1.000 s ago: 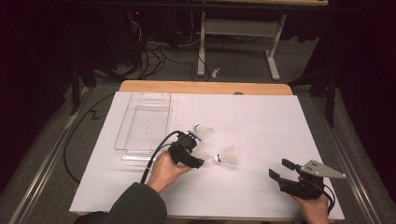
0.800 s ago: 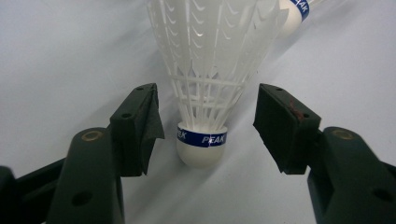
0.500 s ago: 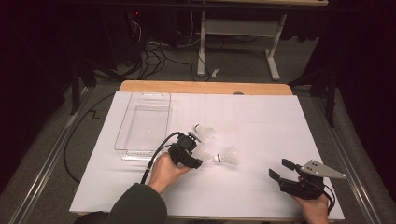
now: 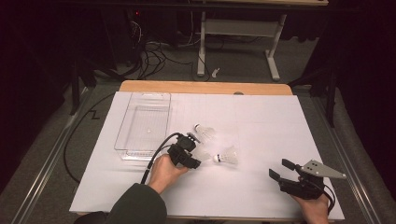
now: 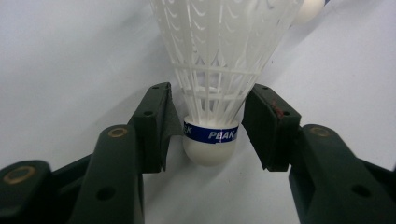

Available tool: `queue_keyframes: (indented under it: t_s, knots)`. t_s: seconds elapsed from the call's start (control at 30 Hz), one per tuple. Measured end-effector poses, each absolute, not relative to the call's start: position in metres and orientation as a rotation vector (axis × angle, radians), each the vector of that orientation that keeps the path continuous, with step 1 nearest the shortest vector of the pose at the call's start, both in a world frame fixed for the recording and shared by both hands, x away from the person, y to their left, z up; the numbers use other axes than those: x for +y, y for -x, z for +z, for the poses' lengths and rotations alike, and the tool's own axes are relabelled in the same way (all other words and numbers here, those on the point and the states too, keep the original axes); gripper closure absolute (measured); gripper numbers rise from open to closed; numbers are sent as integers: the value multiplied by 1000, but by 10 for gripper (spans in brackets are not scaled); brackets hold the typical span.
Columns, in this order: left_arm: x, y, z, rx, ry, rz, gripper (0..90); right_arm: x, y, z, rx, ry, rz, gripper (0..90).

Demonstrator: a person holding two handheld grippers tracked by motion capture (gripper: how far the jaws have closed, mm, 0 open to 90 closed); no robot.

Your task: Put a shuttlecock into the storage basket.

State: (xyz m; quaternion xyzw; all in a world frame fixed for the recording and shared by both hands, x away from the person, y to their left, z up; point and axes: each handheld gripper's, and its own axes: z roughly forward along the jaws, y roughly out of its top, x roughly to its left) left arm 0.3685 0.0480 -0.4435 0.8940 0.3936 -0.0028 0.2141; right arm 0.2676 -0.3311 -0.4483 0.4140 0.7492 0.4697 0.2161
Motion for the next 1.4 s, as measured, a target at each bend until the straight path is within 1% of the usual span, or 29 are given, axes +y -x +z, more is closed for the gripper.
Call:
queue_keyframes:
  t_s: [0.17, 0.53, 1.0, 1.4]
  knots:
    - [47, -368, -443, 1084, -2490, -10, 596, -331, -268, -448, 2078, -1148, 1299, 321]
    - [47, -367, -443, 1071, -2506, 18, 648, -331, -268, -448, 2077, -1144, 1305, 320]
    - [50, -365, -438, 1063, -2502, 26, 653, -331, -268, -448, 2079, -1143, 1306, 320]
    - [54, -363, -431, 1054, -2467, 17, 653, -331, -268, -448, 2080, -1141, 1306, 320]
